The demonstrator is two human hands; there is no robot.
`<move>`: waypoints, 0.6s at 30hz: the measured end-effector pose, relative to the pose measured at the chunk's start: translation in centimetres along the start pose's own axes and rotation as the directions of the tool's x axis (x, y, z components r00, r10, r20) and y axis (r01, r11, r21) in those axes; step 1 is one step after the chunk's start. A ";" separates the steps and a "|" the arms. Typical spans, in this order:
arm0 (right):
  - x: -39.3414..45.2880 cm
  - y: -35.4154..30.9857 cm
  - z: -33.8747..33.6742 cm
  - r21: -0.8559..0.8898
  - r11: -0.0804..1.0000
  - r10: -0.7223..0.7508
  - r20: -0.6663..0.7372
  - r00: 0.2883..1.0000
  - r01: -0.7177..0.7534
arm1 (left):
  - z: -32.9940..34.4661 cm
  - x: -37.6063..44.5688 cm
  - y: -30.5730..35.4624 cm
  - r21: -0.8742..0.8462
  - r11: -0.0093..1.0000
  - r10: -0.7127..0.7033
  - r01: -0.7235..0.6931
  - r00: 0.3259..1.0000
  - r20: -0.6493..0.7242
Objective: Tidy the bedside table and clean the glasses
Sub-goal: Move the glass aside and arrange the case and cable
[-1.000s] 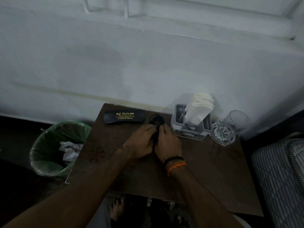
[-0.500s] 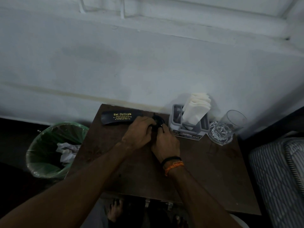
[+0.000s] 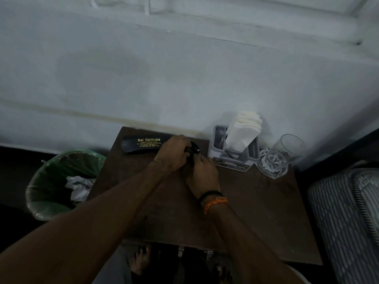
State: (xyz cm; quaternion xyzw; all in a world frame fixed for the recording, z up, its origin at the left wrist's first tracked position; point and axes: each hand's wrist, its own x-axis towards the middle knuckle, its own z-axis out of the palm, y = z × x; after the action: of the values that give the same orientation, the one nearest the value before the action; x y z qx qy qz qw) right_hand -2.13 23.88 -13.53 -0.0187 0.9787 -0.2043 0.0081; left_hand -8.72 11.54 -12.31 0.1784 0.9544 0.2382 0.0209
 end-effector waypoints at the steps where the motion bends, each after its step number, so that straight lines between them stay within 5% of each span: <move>1: 0.0 -0.1 -0.1 0.036 0.999 0.010 -0.005 1.000 -0.010 | 0.0 -0.1 0.0 -0.002 1.000 0.000 0.000 1.000 0.001; 5: 0.0 -0.3 -0.4 0.143 0.989 0.048 -0.086 0.995 -0.035 | 0.2 -0.6 0.0 0.003 1.000 0.025 -0.025 1.000 0.013; 18: -0.2 -0.4 -0.9 0.027 1.000 0.012 -0.027 1.000 -0.011 | 0.2 -1.0 -0.6 -0.043 0.997 0.060 -0.060 0.998 -0.012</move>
State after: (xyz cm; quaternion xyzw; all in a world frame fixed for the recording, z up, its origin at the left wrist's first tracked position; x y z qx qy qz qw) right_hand -1.95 23.82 -12.56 -0.0100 0.9759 -0.2178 -0.0039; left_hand -7.99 10.77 -12.87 0.2052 0.9434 0.2603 0.0126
